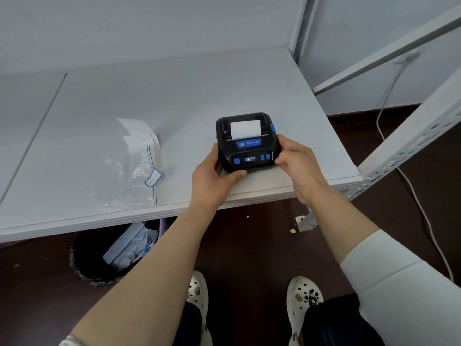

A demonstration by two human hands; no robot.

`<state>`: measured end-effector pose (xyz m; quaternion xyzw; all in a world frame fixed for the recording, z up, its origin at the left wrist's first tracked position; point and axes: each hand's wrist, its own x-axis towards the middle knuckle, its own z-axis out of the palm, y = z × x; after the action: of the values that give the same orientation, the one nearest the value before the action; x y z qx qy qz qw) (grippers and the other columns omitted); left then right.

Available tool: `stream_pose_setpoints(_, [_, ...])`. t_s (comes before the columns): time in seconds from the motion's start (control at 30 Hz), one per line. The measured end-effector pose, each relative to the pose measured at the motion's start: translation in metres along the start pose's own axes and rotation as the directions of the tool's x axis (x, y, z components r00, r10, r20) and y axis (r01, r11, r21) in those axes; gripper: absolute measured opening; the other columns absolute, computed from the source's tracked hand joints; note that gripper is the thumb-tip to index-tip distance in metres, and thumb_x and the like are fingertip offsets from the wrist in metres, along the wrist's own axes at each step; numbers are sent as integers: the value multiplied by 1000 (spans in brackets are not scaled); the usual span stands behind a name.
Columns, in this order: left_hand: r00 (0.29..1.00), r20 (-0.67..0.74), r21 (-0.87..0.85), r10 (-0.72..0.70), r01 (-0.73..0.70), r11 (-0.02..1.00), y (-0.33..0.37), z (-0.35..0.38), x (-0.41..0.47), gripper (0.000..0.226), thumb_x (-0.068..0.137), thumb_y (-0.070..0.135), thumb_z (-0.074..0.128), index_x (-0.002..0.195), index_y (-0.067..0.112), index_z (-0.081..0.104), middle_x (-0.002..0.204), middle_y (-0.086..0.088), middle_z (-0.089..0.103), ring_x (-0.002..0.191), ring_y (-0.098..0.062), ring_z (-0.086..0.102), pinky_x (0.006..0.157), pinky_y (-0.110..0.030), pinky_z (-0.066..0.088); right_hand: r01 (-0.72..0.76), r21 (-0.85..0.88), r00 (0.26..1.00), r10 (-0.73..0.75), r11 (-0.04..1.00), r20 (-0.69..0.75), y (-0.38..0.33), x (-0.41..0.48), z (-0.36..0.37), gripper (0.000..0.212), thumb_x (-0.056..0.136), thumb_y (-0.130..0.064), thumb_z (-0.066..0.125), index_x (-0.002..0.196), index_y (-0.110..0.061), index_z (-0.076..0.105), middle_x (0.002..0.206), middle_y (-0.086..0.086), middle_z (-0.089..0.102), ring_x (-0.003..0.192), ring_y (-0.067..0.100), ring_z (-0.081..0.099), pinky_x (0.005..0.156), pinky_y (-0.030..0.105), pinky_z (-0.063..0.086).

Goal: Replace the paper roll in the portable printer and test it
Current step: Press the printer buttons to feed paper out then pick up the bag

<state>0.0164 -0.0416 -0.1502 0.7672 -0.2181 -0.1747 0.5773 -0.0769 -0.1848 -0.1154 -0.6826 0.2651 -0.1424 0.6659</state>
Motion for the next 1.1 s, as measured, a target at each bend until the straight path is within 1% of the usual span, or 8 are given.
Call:
stream_pose_setpoints(0.13, [1000, -2, -1, 2, -2, 1000, 0, 0, 0, 70, 72, 8, 78, 135, 13, 49, 120, 4, 64, 112, -2, 58, 95, -11, 43, -11, -8, 1000, 11, 1000, -11, 0, 0, 0, 52, 70, 9, 40, 92, -30, 66, 112, 9, 68, 115, 21, 56, 103, 34, 42])
stream_pose_setpoints(0.3, [1000, -1, -7, 10, -10, 1000, 0, 0, -1, 68, 72, 6, 78, 134, 12, 50, 118, 4, 64, 110, 0, 58, 97, -12, 44, -16, 0, 1000, 16, 1000, -8, -1, -1, 1, 62, 68, 13, 39, 102, -34, 63, 104, -9, 68, 110, 7, 56, 96, 23, 43])
stream_pose_setpoints(0.5, [1000, -1, 9, 13, -13, 1000, -1, 0, 0, 68, 73, 8, 78, 134, 12, 50, 121, 0, 65, 114, -6, 59, 97, -13, 44, -11, 7, 1000, 11, 1000, -19, -4, -3, 2, 64, 68, 16, 36, 87, -39, 63, 92, -18, 66, 94, -3, 58, 81, 12, 42])
stream_pose_setpoints(0.63, [1000, 5, 8, 17, -17, 1000, -1, 0, 0, 67, 73, 8, 78, 134, 12, 50, 120, 0, 66, 113, -5, 60, 97, -13, 44, -6, -1, 1000, 6, 1000, -12, -3, -2, 2, 66, 68, 16, 36, 99, -36, 62, 96, -17, 66, 99, -4, 57, 79, 10, 42])
stream_pose_setpoints(0.8, [1000, 5, 10, 24, -24, 1000, 0, 0, -1, 66, 73, 7, 78, 133, 12, 51, 115, 4, 65, 107, 0, 59, 94, -10, 43, -8, -6, 1000, 8, 1000, -19, -3, -2, 2, 62, 69, 16, 37, 94, -35, 61, 95, -11, 65, 96, 2, 56, 74, 11, 43])
stream_pose_setpoints(0.87, [1000, 7, 8, 25, -25, 1000, 0, 0, -1, 66, 73, 7, 78, 133, 12, 50, 115, 5, 64, 106, 2, 59, 93, -9, 43, -13, -13, 1000, 13, 1000, -15, -3, -2, 2, 65, 69, 17, 36, 103, -32, 62, 96, -14, 64, 96, -2, 56, 71, 8, 45])
stream_pose_setpoints(0.97, [1000, 9, 7, 25, -25, 1000, 0, 0, -1, 67, 73, 8, 77, 134, 14, 50, 114, 9, 63, 105, 4, 57, 93, -9, 42, -18, -10, 1000, 17, 1000, -15, -2, -2, 2, 70, 68, 17, 36, 121, -22, 60, 103, -11, 65, 104, 0, 55, 77, 11, 43])
stream_pose_setpoints(1.1, [1000, 6, 8, 27, -27, 1000, 0, 0, -1, 67, 73, 7, 78, 133, 16, 50, 109, 15, 61, 101, 11, 56, 89, -4, 41, -20, -12, 999, 19, 1000, -29, -2, -1, 3, 73, 68, 18, 35, 125, -21, 58, 105, -12, 65, 107, 2, 54, 80, 12, 42])
